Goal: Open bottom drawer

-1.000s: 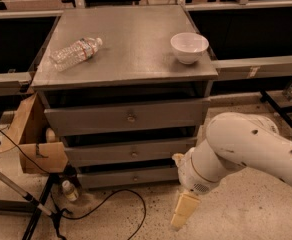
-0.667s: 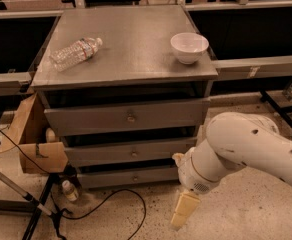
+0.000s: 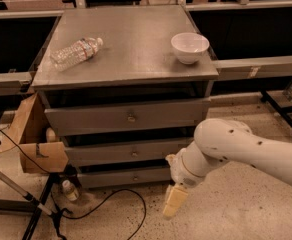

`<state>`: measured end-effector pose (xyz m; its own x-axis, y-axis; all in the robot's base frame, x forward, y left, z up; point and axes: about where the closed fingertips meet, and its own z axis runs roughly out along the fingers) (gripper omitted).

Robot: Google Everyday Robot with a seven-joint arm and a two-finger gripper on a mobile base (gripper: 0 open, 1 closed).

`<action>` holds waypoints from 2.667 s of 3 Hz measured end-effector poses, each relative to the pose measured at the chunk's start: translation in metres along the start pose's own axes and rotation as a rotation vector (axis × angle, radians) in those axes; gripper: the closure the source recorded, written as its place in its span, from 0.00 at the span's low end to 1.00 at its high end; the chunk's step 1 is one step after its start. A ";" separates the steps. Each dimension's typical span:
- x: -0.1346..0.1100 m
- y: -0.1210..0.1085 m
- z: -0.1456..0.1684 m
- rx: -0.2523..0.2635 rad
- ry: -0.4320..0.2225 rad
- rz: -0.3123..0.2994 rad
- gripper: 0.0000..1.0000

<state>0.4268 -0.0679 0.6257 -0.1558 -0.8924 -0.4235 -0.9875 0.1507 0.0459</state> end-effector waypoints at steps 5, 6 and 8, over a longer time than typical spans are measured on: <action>0.030 -0.168 0.331 -0.282 0.083 0.317 0.00; 0.038 -0.168 0.339 -0.275 0.089 0.319 0.00; 0.065 -0.165 0.355 -0.196 0.060 0.298 0.00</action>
Offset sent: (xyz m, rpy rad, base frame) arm 0.1516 0.1117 -0.3869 0.1262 0.3195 -0.1495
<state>0.5877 -0.0001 0.2696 -0.4325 -0.8461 -0.3116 -0.8835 0.3287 0.3339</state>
